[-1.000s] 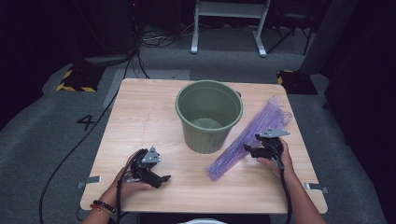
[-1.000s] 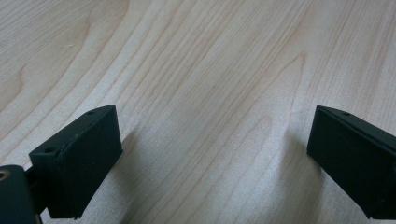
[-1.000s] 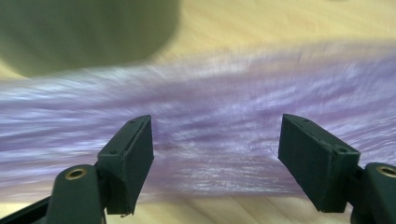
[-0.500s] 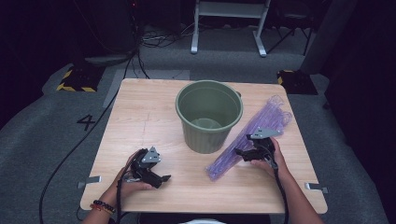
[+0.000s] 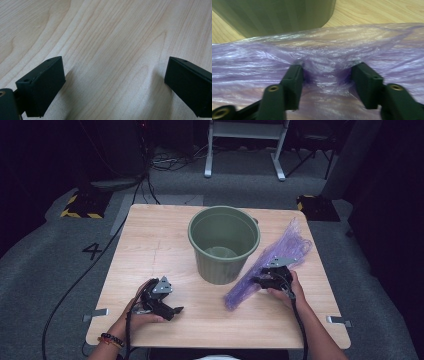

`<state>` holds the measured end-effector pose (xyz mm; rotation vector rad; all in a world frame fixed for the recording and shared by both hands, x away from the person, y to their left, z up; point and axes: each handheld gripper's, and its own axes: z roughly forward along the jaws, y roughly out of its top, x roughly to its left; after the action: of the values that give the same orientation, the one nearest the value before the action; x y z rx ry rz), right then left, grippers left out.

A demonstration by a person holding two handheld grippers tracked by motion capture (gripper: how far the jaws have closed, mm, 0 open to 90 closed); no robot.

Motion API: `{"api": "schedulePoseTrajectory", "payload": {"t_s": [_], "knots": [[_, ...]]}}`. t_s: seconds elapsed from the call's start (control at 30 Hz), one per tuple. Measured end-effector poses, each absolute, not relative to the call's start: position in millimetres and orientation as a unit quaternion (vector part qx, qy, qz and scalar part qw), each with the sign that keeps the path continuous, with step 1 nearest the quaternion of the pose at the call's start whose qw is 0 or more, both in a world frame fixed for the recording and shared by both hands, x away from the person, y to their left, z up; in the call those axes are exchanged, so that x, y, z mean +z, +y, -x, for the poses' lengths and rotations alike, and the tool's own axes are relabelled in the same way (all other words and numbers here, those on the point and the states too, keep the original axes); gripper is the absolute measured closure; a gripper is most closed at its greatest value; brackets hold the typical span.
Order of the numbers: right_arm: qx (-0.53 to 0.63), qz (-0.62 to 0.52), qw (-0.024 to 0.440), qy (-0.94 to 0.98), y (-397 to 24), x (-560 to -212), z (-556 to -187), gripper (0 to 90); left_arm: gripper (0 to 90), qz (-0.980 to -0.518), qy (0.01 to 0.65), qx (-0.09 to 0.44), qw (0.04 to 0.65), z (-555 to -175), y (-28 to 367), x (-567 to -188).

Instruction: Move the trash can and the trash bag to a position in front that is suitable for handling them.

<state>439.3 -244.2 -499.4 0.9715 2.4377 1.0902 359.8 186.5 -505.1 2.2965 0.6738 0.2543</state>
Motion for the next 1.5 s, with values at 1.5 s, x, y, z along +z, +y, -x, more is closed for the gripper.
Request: {"api": "schedulePoseTrajectory", "payload": {"t_s": [1.5], "knots": [[0.450,-0.357,0.203,0.793,-272,-474,-436,86.4,0.6,-0.886,0.280,0.108,0.352,-364,179,-505]]}}
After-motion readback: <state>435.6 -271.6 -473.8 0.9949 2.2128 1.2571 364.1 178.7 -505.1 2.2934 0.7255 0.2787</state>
